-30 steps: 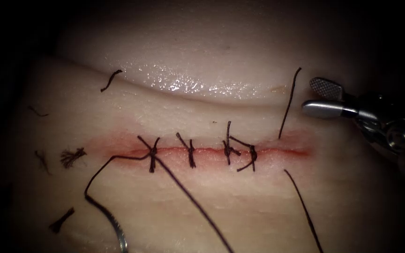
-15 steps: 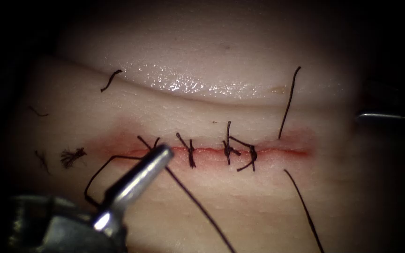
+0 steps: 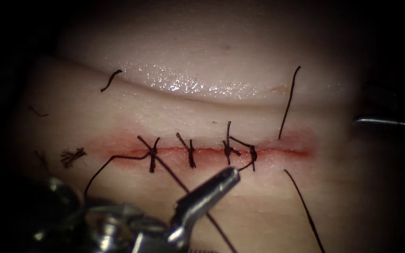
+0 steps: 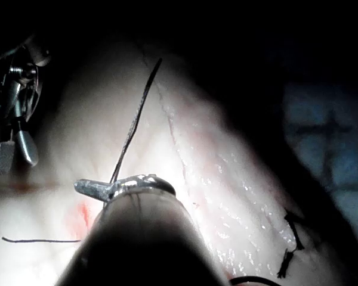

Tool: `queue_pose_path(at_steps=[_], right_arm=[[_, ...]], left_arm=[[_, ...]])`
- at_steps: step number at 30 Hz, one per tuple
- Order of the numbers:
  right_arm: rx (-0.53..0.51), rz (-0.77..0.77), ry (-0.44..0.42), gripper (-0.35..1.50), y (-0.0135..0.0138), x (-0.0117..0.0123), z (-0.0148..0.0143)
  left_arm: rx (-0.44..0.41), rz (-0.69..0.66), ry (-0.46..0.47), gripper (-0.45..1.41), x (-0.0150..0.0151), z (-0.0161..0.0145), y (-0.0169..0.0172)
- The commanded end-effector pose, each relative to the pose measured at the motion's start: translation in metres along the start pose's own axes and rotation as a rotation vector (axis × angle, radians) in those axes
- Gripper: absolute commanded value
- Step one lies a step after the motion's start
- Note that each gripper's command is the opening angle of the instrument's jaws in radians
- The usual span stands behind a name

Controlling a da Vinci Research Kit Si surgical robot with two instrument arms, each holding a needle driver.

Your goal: Wound Closure

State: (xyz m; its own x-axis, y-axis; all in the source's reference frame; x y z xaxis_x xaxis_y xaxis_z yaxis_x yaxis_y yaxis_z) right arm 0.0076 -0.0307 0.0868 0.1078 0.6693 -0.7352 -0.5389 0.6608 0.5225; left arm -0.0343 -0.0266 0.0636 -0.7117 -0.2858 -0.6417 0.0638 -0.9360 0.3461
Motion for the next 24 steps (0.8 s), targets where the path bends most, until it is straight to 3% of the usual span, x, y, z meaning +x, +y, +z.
queue_pose_path(at_steps=[1,4,5,6,14,15,24], right_arm=[[0.003,0.0,0.001,1.48,-0.0003,-0.0009,0.0007],[0.002,-0.002,0.003,1.48,-0.0004,-0.0011,0.0007],[0.002,-0.002,0.005,1.48,-0.0004,-0.0011,0.0006],[0.002,-0.001,0.005,1.48,-0.0004,-0.001,0.0006],[0.003,0.002,0.003,1.46,-0.0006,-0.0007,0.0005],[0.015,-0.032,0.004,1.43,-0.0011,-0.0005,0.0001],[0.171,-0.178,-0.022,1.23,-0.0046,0.002,-0.0005]], left_arm=[[0.0,0.019,0.009,0.61,0.0002,0.0008,0.0004],[0.0,0.042,0.029,0.07,0.0007,0.0009,0.0003],[0.005,0.048,0.044,-0.36,0.0009,0.0006,0.0003],[0.007,0.054,0.049,-0.45,0.0009,0.0004,0.0004],[0.004,0.02,0.075,-0.45,-0.0003,-0.0008,-0.0018],[0.015,0.002,0.09,-0.45,-0.0014,-0.0002,-0.0038],[0.067,-0.042,0.064,-0.45,-0.0067,0.0035,-0.0081]])
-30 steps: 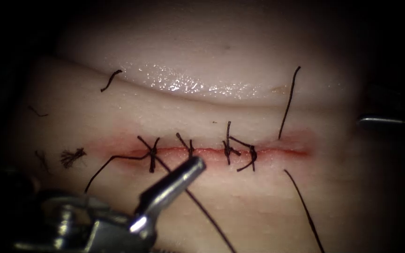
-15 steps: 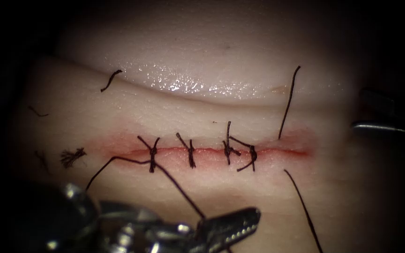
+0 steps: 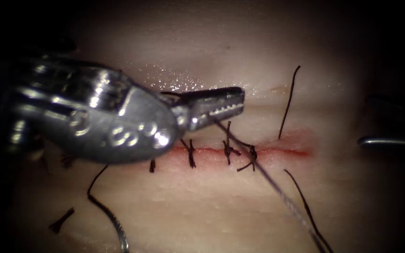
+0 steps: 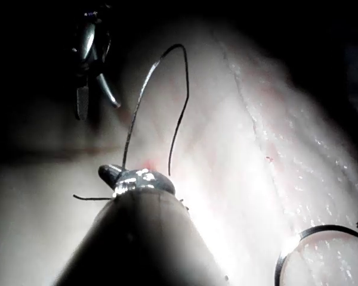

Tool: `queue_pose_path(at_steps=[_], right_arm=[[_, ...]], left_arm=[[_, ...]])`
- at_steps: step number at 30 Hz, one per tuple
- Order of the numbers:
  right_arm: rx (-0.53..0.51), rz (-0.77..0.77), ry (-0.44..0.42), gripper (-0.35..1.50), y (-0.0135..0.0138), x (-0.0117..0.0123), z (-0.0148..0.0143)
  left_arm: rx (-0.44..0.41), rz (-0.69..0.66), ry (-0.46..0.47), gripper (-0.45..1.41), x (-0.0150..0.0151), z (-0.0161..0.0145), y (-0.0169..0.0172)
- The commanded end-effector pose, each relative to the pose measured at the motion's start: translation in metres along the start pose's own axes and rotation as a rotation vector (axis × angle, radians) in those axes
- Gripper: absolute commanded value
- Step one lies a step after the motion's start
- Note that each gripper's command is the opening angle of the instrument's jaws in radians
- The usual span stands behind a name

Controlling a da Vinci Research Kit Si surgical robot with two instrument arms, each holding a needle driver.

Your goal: Wound Closure

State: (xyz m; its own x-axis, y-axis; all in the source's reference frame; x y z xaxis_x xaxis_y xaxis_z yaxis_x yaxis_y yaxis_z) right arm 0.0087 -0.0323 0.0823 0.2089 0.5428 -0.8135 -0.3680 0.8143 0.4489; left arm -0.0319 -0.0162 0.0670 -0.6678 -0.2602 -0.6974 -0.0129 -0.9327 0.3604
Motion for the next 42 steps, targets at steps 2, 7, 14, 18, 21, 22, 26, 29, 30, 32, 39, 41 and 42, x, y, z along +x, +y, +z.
queue_pose_path(at_steps=[2,7,14,18,21,22,26,29,30,32,39,41,42], right_arm=[[0.047,-0.023,-0.011,1.19,-0.0016,0.0005,0.0024],[0.121,-0.04,-0.032,0.99,-0.0026,0.0007,0.0069],[0.169,-0.055,-0.024,0.84,-0.0041,0.0005,0.0109],[0.199,-0.059,-0.001,0.42,-0.0049,0.0012,0.0124],[0.219,-0.057,0.064,-0.23,-0.005,0.002,0.0128],[0.224,-0.056,0.076,-0.35,-0.0051,0.0022,0.0128],[0.262,-0.053,0.12,-0.35,-0.0056,0.0029,0.0125],[0.287,-0.048,0.152,-0.35,-0.006,0.0035,0.0124],[0.295,-0.045,0.165,-0.35,-0.0062,0.0039,0.0123],[0.297,-0.037,0.189,-0.35,-0.0063,0.0044,0.0123],[0.255,-0.025,0.279,-0.35,-0.0056,0.0065,0.0125],[0.212,-0.031,0.297,-0.35,-0.0052,0.0068,0.0125],[0.194,-0.033,0.301,-0.35,-0.005,0.0068,0.0125]], left_arm=[[0.008,-0.003,-0.007,-0.45,-0.0011,0.0019,-0.0001],[0.021,-0.012,-0.028,-0.45,-0.0043,0.0056,-0.0015],[0.039,-0.042,-0.049,-0.45,-0.0068,0.0088,-0.0017],[0.053,-0.054,-0.062,-0.45,-0.0071,0.0103,-0.0007],[0.067,-0.05,-0.073,-0.45,-0.0072,0.0115,0.0003],[0.068,-0.049,-0.073,-0.45,-0.0073,0.0116,0.0003],[0.071,-0.054,-0.076,-0.45,-0.0076,0.012,0.0003],[0.072,-0.052,-0.082,-0.45,-0.0078,0.0124,0.0004],[0.07,-0.05,-0.084,-0.45,-0.0078,0.0125,0.0005],[0.059,-0.049,-0.078,-0.45,-0.0078,0.0129,0.001],[-0.008,-0.035,-0.03,-0.45,-0.0078,0.0143,0.0036],[-0.006,-0.049,-0.025,-0.45,-0.0079,0.0145,0.0043],[-0.006,-0.052,-0.023,-0.45,-0.008,0.0145,0.0045]])
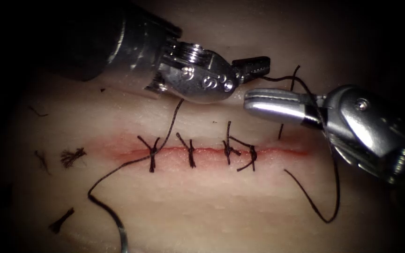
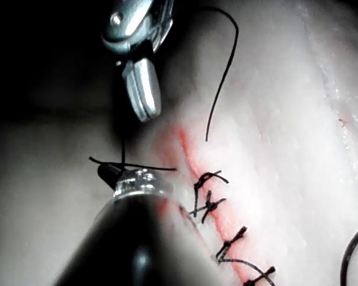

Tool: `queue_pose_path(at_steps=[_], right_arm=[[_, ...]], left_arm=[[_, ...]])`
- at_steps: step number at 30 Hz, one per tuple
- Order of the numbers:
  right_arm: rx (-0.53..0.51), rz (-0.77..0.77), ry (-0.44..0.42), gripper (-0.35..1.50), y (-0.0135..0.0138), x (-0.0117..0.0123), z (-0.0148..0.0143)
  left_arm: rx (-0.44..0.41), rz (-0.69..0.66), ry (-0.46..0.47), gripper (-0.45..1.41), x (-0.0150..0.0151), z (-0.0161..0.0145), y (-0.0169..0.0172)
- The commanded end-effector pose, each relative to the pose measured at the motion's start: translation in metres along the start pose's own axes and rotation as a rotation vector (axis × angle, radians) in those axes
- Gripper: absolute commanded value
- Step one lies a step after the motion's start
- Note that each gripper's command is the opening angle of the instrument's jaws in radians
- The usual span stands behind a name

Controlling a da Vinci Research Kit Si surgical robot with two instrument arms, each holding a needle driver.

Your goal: Wound Closure

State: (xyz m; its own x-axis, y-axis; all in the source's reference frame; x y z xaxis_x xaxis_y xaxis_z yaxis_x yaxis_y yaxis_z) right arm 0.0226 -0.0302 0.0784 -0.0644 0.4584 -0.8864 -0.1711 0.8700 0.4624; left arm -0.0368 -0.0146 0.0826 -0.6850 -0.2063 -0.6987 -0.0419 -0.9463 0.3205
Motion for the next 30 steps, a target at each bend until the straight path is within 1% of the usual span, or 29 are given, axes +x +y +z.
queue_pose_path(at_steps=[1,6,9,13,14,15,18,19,20,23,24,25,27,30], right_arm=[[-0.036,-0.008,0.011,-0.35,0.0005,-0.0007,0.0007],[-0.128,-0.023,-0.001,-0.35,0.0014,-0.0012,0.0007],[-0.179,-0.04,-0.03,-0.35,0.002,-0.0017,0.0008],[-0.245,-0.058,-0.067,-0.35,0.0023,-0.0024,0.001],[-0.265,-0.062,-0.082,-0.35,0.0024,-0.0026,0.001],[-0.294,-0.074,-0.12,-0.35,0.0025,-0.0029,0.001],[-0.319,-0.083,-0.18,-0.35,0.003,-0.0034,0.0007],[-0.324,-0.086,-0.214,-0.35,0.0032,-0.0036,0.0006],[-0.32,-0.088,-0.246,-0.3,0.0033,-0.0037,0.0006],[-0.313,-0.095,-0.327,0.09,0.0037,-0.0044,0.0005],[-0.312,-0.092,-0.349,0.15,0.0037,-0.0047,0.0005],[-0.307,-0.082,-0.367,0.15,0.0037,-0.0049,0.0004],[-0.288,-0.068,-0.406,0.41,0.0038,-0.0056,0.0004],[-0.244,-0.049,-0.452,0.66,0.0037,-0.0066,0.0004]], left_arm=[[0.002,-0.004,0.004,-0.45,-0.0001,0.0008,0.0005],[0.004,-0.031,0.005,-0.45,-0.0002,0.0007,0.0017],[0.002,-0.033,0.011,-0.45,0.0001,0.0004,0.0023],[0.003,-0.044,-0.023,-0.45,0.0012,-0.0007,0.0032],[0.003,-0.043,-0.024,-0.45,0.0017,-0.001,0.0035],[0.007,-0.041,-0.028,-0.45,0.0027,-0.0016,0.0043],[0.015,-0.043,-0.048,-0.45,0.004,-0.0025,0.0051],[0.019,-0.044,-0.058,-0.45,0.0043,-0.0028,0.0052],[0.026,-0.046,-0.067,-0.45,0.0045,-0.0032,0.0053],[0.037,-0.057,-0.079,-0.45,0.0048,-0.0038,0.0053],[0.043,-0.054,-0.088,-0.45,0.0048,-0.0041,0.0052],[0.043,-0.05,-0.094,-0.45,0.0048,-0.0042,0.0051],[0.047,-0.048,-0.1,-0.45,0.0047,-0.0045,0.0048],[0.044,-0.042,-0.107,-0.45,0.0046,-0.0049,0.0043]])
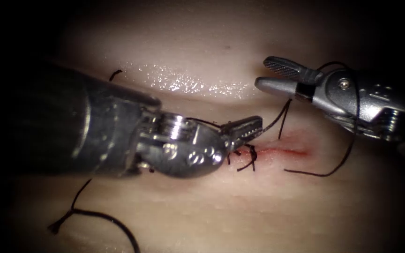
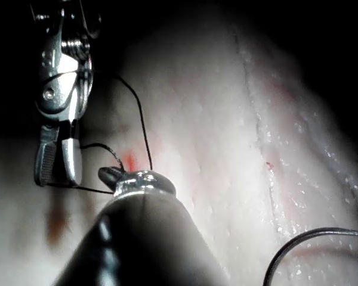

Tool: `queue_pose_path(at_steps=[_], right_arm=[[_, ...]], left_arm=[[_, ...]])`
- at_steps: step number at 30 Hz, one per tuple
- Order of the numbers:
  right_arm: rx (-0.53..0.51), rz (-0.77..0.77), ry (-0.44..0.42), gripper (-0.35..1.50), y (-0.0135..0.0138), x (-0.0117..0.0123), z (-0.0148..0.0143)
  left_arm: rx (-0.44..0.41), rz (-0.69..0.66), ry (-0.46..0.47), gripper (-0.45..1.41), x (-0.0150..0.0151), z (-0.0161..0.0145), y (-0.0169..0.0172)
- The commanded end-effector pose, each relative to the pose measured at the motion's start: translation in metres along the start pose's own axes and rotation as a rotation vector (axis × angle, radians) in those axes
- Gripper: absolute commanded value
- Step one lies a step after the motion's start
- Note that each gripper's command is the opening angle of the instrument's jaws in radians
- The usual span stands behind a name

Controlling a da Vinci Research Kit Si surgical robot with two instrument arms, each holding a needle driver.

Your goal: Wound Closure

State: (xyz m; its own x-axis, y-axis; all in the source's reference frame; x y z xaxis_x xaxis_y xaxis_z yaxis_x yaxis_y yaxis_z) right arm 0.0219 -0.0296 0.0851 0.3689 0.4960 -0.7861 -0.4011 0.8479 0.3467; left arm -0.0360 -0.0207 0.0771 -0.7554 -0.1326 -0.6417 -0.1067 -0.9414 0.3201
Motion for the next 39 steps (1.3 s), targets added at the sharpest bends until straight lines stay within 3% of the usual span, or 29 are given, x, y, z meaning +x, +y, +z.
queue_pose_path(at_steps=[1,7,13,18,27,31,36,38,39], right_arm=[[0.028,0.001,-0.017,0.69,-0.0005,-0.0008,0.0013],[0.125,-0.028,-0.108,0.86,-0.0011,-0.0026,0.0019],[0.191,-0.031,-0.131,0.83,-0.0016,-0.0033,0.002],[0.284,-0.037,-0.107,0.83,-0.0021,-0.0036,0.0022],[0.459,-0.015,-0.036,0.78,-0.0036,-0.004,0.0022],[0.543,0.01,0.034,0.69,-0.0039,-0.004,0.0021],[0.617,0.09,0.202,0.66,-0.0035,-0.0038,0.0021],[0.646,0.118,0.272,0.46,-0.0033,-0.0037,0.0024],[0.659,0.132,0.297,0.44,-0.0033,-0.0037,0.0025]], left_arm=[[0.001,0.008,-0.003,-0.45,0.0001,0.0006,0.0003],[0.005,0.036,-0.026,-0.45,-0.0001,0.0003,-0.0014],[0.002,0.057,-0.046,-0.45,-0.0002,0.0006,-0.0034],[0.003,0.075,-0.058,-0.45,-0.0003,0.0021,-0.0051],[-0.066,0.136,-0.102,-0.45,-0.0021,0.007,-0.006],[-0.109,0.166,-0.101,-0.45,-0.0032,0.0084,-0.0049],[-0.138,0.192,-0.094,-0.45,-0.0042,0.0096,-0.0034],[-0.145,0.201,-0.089,-0.45,-0.0046,0.0101,-0.0027],[-0.149,0.199,-0.086,-0.45,-0.0047,0.0103,-0.0024]])
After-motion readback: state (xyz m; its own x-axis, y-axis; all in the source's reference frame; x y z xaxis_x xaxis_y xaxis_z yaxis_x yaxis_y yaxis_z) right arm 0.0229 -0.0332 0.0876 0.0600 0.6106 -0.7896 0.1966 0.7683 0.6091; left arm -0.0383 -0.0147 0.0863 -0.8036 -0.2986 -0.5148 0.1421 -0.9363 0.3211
